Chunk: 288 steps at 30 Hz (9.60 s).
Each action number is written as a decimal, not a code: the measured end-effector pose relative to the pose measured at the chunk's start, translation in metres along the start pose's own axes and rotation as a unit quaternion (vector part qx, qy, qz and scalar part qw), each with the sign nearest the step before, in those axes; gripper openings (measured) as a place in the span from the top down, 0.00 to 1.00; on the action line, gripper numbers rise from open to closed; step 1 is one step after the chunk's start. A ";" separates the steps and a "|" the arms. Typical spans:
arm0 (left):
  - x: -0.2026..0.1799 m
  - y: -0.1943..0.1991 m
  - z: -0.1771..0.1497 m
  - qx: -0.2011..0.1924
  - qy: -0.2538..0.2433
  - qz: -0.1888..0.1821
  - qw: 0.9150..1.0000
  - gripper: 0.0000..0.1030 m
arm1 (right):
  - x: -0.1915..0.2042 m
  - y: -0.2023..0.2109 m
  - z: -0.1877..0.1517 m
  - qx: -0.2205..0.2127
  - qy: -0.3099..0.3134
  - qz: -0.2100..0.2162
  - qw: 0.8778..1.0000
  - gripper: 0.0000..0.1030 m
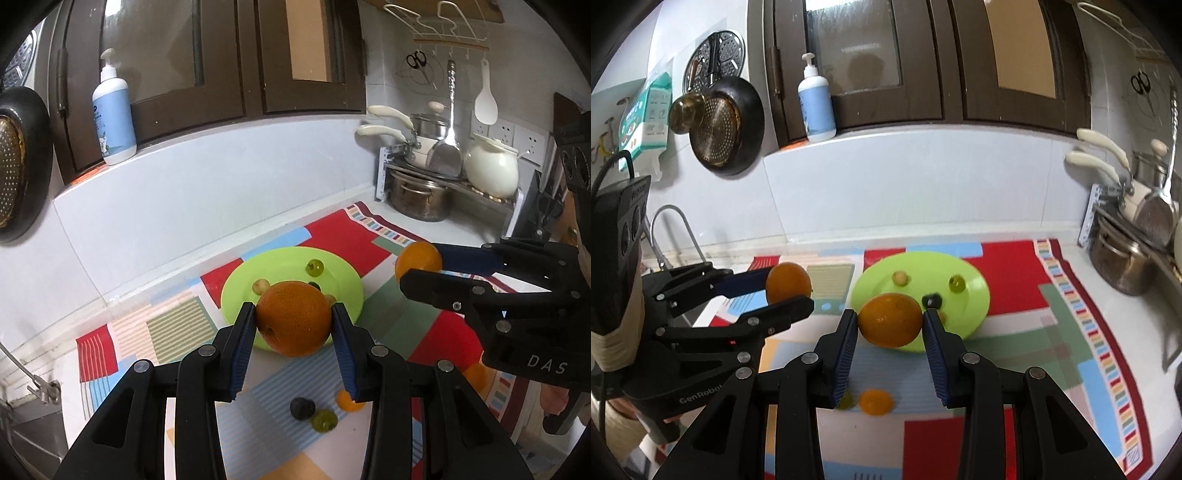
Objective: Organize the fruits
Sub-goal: 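Carry both oranges over the green plate with both grippers, then open both grippers to release the oranges onto the plate, then withdraw both open grippers from the plate toward the remaining fruits, then grasp the green lime with the left gripper while the right gripper grasps an orange, then carry the lime with the left gripper while the right gripper carries the orange over the plate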
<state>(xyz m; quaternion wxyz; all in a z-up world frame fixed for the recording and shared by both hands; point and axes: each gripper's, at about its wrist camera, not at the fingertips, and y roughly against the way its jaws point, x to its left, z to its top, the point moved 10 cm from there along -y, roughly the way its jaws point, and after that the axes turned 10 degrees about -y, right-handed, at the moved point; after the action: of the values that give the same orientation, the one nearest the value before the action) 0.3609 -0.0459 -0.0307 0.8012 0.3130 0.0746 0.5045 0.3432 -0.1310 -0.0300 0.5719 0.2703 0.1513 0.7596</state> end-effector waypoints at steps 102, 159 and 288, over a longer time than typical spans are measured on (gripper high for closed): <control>0.037 -0.004 0.032 -0.017 0.046 0.001 0.999 0.29 | -0.029 -0.021 0.042 0.003 0.009 -0.078 0.997 0.33; -0.034 -0.043 -0.119 0.085 -0.020 0.008 0.996 0.11 | -0.114 0.035 -0.153 0.064 -0.198 -0.278 0.938 0.22; 0.052 -0.079 0.032 -0.022 0.014 0.017 1.000 0.73 | -0.035 -0.078 0.048 -0.024 -0.032 -0.073 0.997 0.59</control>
<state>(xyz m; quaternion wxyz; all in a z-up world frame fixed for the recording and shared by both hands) 0.4594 -0.0380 -0.0407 0.7982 0.2890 0.0696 0.5239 0.4392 -0.1445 -0.0417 0.6370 0.2684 0.1342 0.7100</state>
